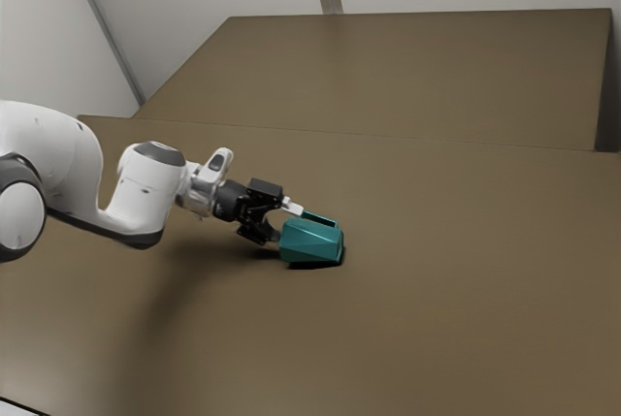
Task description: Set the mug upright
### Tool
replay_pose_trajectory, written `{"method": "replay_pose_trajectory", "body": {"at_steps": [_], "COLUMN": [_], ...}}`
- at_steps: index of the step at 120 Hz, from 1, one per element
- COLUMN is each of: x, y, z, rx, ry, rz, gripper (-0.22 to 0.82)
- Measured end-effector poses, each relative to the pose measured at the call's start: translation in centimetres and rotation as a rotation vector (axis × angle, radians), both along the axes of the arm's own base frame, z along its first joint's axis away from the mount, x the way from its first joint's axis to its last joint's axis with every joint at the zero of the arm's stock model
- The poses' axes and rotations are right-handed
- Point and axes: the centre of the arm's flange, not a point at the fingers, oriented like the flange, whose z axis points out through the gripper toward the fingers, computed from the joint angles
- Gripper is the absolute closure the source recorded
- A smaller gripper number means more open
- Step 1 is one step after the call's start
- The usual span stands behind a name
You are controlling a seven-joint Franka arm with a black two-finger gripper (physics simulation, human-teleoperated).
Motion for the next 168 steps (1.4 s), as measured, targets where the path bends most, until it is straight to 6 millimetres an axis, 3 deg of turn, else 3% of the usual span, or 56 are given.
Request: {"method": "replay_pose_trajectory", "body": {"at_steps": [28,51,68,85,112,120,132,146,155,168], "x": [0.3,0.5,0.5,0.5,0.6,0.8,1.5,3.8,5.4,5.9], "y": [-2.5,-2.5,-2.4,-2.4,-2.3,-2.5,-2.6,-1.5,-2.0,-1.5], "z": [-0.4,-0.4,-0.1,-0.1,0.1,1.5,5.5,10.6,14.0,14.8], "rx": [-0.019,-0.015,-0.016,-0.016,-0.01,-0.009,0.04,0.292,0.468,0.683], "ry": [0.0,0.002,0.005,0.014,0.02,0.0,-0.071,-0.168,-0.225,-0.214], "rz": [0.0,0.018,0.025,0.03,0.038,0.035,-0.015,-0.18,-0.285,-0.376], "gripper": [0.03,0.47,0.65,0.72,0.76,0.76,0.77,0.77,0.77,0.77]}}
